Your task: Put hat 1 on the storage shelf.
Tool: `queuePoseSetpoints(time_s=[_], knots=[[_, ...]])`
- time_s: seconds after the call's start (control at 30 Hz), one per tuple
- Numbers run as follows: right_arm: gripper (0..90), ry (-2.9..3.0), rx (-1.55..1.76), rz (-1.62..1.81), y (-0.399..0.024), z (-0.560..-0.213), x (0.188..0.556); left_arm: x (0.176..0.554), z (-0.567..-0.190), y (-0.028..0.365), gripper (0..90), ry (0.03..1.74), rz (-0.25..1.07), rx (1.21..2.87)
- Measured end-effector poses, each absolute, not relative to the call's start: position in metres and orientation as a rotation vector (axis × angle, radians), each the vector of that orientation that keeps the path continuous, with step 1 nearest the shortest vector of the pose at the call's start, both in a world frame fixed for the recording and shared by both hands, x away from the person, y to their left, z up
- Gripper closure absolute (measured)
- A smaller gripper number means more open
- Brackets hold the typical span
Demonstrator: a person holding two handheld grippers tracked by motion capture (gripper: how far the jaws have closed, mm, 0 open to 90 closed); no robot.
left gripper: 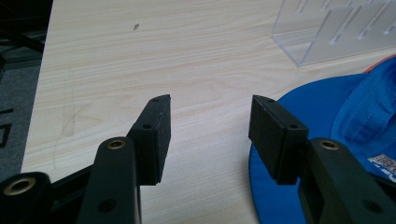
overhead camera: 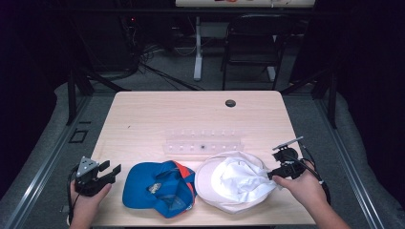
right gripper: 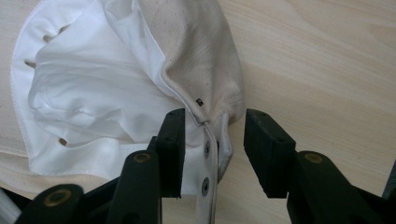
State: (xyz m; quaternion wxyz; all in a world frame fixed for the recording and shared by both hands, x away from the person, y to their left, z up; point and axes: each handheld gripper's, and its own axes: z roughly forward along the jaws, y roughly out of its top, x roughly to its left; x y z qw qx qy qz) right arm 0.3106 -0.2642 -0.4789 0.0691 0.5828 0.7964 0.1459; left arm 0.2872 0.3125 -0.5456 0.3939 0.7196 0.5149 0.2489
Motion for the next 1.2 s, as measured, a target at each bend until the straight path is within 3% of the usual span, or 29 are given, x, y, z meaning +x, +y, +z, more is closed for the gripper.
queuePoseSetpoints(time_s=[0.03, 0.4, 0.7, 1.2], knots=[[63.2, 2.396, 1.767, 0.449, -0.264, -0.483, 0.311, 0.287, -0.546, 0.312, 49.3, 1.305, 0.631, 1.829], [67.5, 2.409, 1.854, 0.413, -0.263, -0.495, 0.32, 0.287, -0.545, 0.314, 49.3, 1.311, 0.624, 1.83], [64.8, 2.436, 1.859, 0.346, -0.264, -0.503, 0.323, 0.287, -0.545, 0.314, 49.3, 1.312, 0.621, 1.829], [78.2, 2.429, 1.888, 0.352, -0.263, -0.499, 0.326, 0.287, -0.545, 0.315, 49.3, 1.318, 0.627, 1.822]])
